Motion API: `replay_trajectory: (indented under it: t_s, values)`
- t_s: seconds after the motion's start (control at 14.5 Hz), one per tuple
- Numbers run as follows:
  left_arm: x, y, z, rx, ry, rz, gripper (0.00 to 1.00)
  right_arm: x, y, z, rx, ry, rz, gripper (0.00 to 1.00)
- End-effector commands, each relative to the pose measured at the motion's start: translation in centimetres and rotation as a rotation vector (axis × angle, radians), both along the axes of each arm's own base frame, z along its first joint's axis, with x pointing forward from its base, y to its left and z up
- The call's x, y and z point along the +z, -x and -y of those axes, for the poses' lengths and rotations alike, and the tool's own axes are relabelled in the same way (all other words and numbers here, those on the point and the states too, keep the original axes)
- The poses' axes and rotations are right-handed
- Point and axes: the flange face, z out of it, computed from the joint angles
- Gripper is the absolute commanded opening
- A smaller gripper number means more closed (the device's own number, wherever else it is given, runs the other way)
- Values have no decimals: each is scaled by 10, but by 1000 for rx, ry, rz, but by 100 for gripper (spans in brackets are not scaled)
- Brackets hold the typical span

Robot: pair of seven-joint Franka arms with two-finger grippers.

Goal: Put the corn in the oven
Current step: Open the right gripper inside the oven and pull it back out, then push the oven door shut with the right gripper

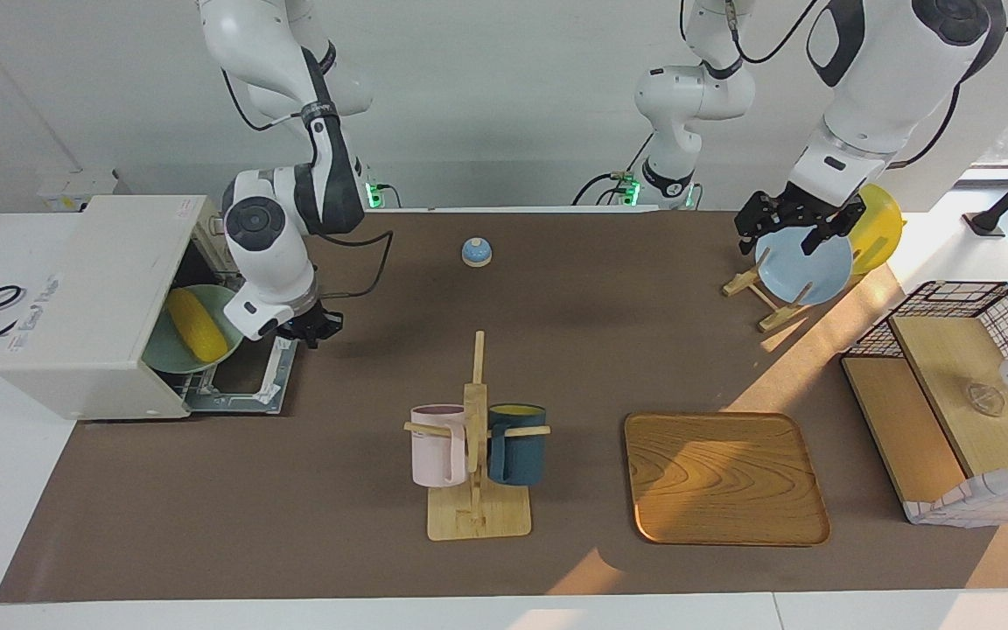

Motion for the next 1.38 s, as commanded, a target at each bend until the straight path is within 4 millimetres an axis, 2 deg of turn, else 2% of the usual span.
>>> replay_trajectory:
  t_s: [0.0, 0.35, 0.76, 0.9, 1.11, 1.31]
  values:
    - [2, 0, -2, -1, -12, -2, 100, -13, 11, 6, -31, -12, -7, 0]
    - [1, 0, -2, -1, -12, -3, 100, -20, 13, 10, -14, 15, -30, 0]
    - [2, 0, -2, -1, -12, -2, 100, -15, 13, 19, 78, 129, -49, 0]
    - [2, 0, -2, -1, -12, -2, 100, 0, 5, 20, 88, 152, -53, 0]
    - [2, 1, -1, -3, -12, -2, 100, 40, -9, 25, 122, 174, -80, 0]
    - [2, 0, -2, -1, -12, -2, 100, 86, -13, 49, 155, 174, -118, 0]
